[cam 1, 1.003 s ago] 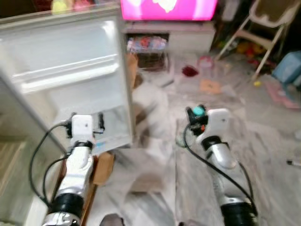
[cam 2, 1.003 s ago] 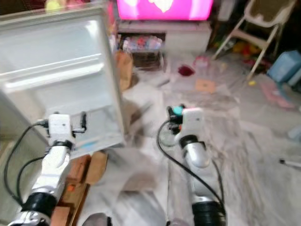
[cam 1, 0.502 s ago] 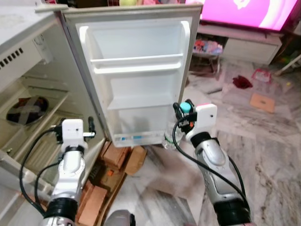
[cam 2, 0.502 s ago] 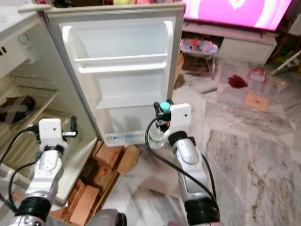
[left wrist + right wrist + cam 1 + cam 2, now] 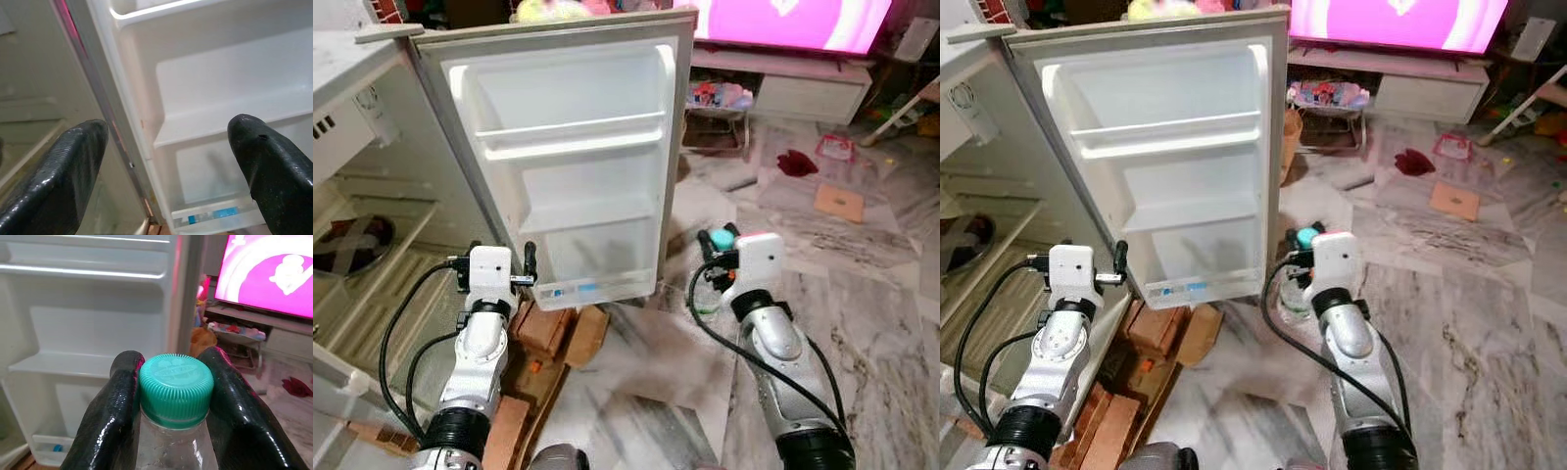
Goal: Restocking fridge
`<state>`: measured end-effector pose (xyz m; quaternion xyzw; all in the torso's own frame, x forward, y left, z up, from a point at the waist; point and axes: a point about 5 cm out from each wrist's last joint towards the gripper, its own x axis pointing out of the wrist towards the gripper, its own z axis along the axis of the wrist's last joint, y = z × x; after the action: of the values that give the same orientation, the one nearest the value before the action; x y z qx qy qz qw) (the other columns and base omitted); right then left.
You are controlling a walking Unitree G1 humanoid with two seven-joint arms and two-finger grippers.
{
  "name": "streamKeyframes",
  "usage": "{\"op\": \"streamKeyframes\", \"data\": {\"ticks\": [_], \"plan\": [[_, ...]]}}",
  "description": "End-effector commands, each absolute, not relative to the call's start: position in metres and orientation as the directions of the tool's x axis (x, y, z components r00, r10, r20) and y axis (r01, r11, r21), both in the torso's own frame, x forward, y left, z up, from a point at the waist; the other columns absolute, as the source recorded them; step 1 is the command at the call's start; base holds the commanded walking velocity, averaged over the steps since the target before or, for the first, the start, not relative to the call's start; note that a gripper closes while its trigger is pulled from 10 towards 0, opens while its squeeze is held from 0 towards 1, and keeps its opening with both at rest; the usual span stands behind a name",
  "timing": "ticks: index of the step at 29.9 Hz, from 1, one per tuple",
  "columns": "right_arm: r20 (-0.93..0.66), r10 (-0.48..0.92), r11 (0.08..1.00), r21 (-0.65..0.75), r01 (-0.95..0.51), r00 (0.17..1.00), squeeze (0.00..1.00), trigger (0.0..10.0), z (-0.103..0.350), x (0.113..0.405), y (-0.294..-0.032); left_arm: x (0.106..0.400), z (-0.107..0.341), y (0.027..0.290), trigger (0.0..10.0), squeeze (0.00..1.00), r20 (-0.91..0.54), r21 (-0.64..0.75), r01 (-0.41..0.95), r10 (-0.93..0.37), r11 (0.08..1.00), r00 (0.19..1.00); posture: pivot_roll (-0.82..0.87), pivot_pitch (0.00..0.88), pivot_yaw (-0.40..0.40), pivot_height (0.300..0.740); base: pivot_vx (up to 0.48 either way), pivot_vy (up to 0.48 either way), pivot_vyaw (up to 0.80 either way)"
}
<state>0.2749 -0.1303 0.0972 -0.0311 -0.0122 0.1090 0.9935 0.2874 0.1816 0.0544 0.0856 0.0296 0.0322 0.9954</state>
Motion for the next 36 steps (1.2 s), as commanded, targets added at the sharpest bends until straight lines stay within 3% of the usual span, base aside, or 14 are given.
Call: {"op": "streamKeyframes", "data": {"ticks": [1,15,20,36], "plan": [[0.072,0.225,0.972,-0.088,-0.219,0.972,0.00,10.0,0.1071,0.2758,-0.1267,0.2905,0.0577,0.1818,10.0,0.00,-0.040,0.167,-0.065,0.073,0.984,0.997,-0.04,0.018,0.007,0.740,0.412,0.000,0.00],[0.076,0.268,0.963,-0.056,-0.264,0.960,0.00,10.0,0.1090,0.2740,-0.1290,0.2922,0.0558,0.1795,10.0,0.00,-0.062,0.130,-0.083,0.092,0.988,0.994,-0.05,0.015,0.007,0.740,0.343,0.058,0.00],[0.073,0.285,0.958,-0.055,-0.281,0.956,0.00,10.0,0.1076,0.2716,-0.1265,0.2937,0.0569,0.1797,10.0,0.00,-0.062,0.127,-0.091,0.099,0.988,0.993,-0.05,0.015,0.008,0.740,0.000,0.431,0.00],[0.092,0.304,0.952,-0.051,-0.300,0.948,0.00,10.0,0.1094,0.2709,-0.1255,0.2891,0.0574,0.1785,10.0,0.00,-0.044,0.143,-0.065,0.072,0.988,0.996,-0.05,0.013,0.011,0.740,0.000,0.000,0.00]]}}
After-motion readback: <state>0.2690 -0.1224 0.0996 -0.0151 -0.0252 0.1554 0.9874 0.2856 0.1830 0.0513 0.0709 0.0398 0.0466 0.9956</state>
